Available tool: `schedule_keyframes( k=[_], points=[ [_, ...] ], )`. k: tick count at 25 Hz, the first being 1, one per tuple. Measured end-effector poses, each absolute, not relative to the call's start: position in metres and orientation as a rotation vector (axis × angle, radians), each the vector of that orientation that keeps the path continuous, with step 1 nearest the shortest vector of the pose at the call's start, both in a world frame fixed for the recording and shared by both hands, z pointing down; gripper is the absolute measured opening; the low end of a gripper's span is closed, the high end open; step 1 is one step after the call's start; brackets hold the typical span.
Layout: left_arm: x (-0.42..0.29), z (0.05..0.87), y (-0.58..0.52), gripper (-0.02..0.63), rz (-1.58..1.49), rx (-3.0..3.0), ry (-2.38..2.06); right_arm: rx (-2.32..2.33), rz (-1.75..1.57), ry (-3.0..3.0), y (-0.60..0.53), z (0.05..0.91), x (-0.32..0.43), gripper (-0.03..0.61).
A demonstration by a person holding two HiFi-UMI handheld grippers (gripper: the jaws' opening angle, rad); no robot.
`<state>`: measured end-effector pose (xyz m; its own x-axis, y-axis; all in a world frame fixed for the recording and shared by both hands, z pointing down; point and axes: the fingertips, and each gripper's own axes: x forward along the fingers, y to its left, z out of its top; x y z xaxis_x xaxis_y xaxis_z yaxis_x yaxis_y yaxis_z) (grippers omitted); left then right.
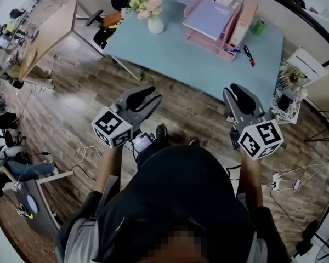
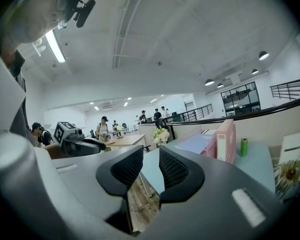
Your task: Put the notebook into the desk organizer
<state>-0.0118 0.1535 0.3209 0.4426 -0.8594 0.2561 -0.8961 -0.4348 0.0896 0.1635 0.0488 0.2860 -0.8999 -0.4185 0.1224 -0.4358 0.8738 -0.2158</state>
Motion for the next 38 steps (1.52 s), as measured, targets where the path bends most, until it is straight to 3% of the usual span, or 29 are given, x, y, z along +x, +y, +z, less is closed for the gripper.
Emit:
schedule_keyframes(
  k=[12, 38],
  points=[
    [-0.02, 0.324, 0.097, 0.143, 0.25, 2.589, -1.374, 0.864, 0.36, -2.917, 0.019, 0.288, 0.167, 0.081],
    [-0.115, 0.325, -0.041, 0.143, 0.205, 2.765, -1.037, 1.247, 0.341, -2.764, -0.058, 0.279, 0.086, 0.081]
  ],
)
